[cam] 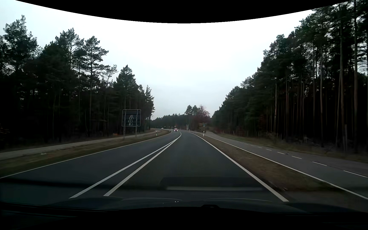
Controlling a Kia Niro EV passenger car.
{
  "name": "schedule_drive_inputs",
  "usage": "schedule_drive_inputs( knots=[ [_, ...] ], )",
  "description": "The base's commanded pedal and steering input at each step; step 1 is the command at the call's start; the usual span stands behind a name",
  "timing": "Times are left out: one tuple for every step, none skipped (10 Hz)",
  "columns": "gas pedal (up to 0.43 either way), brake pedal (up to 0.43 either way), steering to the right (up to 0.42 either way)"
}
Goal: Follow the waypoints while adhering to traffic rules and regulations
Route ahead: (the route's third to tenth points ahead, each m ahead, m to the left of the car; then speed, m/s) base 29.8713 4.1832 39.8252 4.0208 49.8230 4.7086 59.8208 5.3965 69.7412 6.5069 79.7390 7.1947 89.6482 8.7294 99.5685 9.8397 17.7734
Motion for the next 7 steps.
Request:
schedule_drive_inputs(
  knots=[
    [0.169,0.0,-0.002],
    [0.169,0.0,-0.002],
    [0.169,0.0,-0.002],
    [0.169,0.0,-0.002],
    [0.169,0.0,-0.003],
    [0.169,0.0,-0.004],
    [0.169,0.0,-0.004]
  ],
)
